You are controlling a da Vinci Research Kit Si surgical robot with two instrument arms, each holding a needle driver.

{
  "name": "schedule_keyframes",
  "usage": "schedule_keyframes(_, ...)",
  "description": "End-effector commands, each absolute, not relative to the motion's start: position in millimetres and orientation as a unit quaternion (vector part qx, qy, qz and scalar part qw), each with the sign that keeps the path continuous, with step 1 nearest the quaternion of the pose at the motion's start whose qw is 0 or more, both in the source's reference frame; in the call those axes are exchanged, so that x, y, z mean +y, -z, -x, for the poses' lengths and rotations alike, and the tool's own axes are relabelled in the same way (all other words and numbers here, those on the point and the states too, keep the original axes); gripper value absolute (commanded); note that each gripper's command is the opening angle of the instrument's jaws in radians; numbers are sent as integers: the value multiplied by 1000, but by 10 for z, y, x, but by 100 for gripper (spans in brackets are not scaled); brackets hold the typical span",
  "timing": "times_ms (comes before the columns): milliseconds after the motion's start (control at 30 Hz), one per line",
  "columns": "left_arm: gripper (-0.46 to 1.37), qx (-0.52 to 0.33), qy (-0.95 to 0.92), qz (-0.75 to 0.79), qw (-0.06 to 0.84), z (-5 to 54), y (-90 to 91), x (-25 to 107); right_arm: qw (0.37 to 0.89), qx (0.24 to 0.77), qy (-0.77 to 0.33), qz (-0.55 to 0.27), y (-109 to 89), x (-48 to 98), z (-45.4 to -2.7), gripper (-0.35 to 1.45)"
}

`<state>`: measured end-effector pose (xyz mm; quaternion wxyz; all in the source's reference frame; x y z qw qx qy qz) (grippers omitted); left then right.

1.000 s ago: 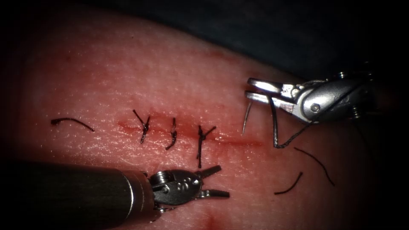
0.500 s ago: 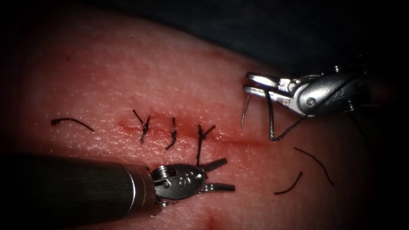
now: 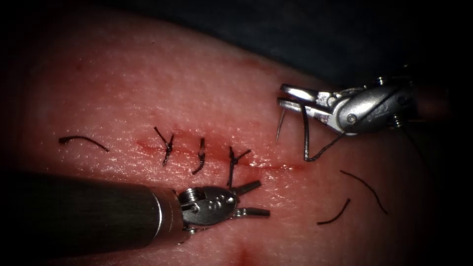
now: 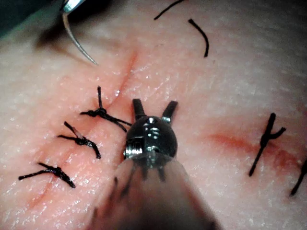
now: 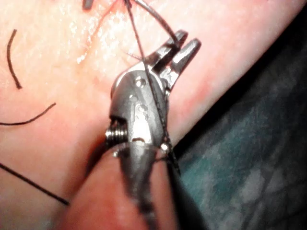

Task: Wound Closure
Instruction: Pass the needle through the target on the top side of the wound with the right tool

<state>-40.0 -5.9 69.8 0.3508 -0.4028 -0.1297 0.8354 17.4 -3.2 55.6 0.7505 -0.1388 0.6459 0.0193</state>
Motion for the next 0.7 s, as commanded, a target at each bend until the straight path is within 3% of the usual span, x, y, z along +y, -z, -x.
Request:
schedule_keyframes(33,34,-135,-839,394,351,400,-699,-60,750,645,-23,142,-556,-32,-174,-35)
schedule_keyframes(700,29,-155,-851,364,346,398,-715,-74,752,641,-19,153,-562,-44,-185,-35)
